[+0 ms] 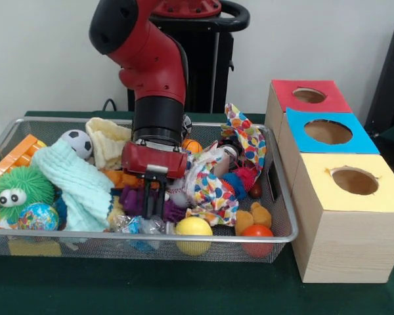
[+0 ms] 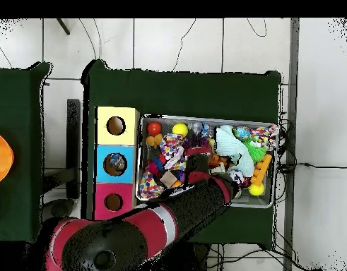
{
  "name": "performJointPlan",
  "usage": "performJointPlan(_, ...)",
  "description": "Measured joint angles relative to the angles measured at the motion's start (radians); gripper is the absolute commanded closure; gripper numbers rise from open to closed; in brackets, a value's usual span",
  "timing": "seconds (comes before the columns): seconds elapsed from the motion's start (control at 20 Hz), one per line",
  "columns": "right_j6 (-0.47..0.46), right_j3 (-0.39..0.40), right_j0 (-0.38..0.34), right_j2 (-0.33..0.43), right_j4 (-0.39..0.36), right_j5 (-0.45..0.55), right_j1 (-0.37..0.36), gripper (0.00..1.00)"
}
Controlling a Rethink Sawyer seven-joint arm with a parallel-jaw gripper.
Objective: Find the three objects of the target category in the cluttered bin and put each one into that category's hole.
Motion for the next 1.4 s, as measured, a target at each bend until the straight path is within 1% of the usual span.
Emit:
performJointPlan(0.1, 0.067, -0.023, 0.008, 0.031, -0.291, 0.088, -0.045, 1.00)
performJointPlan(0.2, 0.118, -0.036, 0.014, 0.042, -0.442, 0.143, -0.072, 1.00)
performJointPlan(0.25, 0.167, -0.048, 0.020, 0.050, -0.552, 0.191, -0.094, 1.00)
performJointPlan(0.3, 0.218, -0.060, 0.026, 0.055, -0.642, 0.234, -0.115, 1.00)
performJointPlan(0.35, 0.252, -0.068, 0.030, 0.057, -0.688, 0.259, -0.127, 1.00)
performJointPlan(0.4, 0.371, -0.091, 0.043, 0.059, -0.807, 0.332, -0.161, 1.00)
performJointPlan(0.5, 0.445, -0.103, 0.050, 0.060, -0.857, 0.366, -0.177, 1.00)
performJointPlan(0.6, 0.551, -0.114, 0.058, 0.059, -0.910, 0.401, -0.191, 1.00)
performJointPlan(0.65, 0.576, -0.115, 0.060, 0.059, -0.921, 0.407, -0.193, 1.00)
performJointPlan(0.8, 0.692, -0.115, 0.067, 0.060, -0.962, 0.414, -0.200, 1.00)
performJointPlan(0.85, 0.705, -0.115, 0.066, 0.060, -0.963, 0.414, -0.202, 1.00)
performJointPlan(1.1, 0.710, -0.112, 0.061, 0.060, -0.954, 0.414, -0.217, 1.00)
performJointPlan(1.25, 0.710, -0.105, 0.050, 0.060, -0.936, 0.414, -0.250, 1.00)
performJointPlan(1.4, 0.710, -0.101, 0.048, 0.060, -0.936, 0.414, -0.272, 1.00)
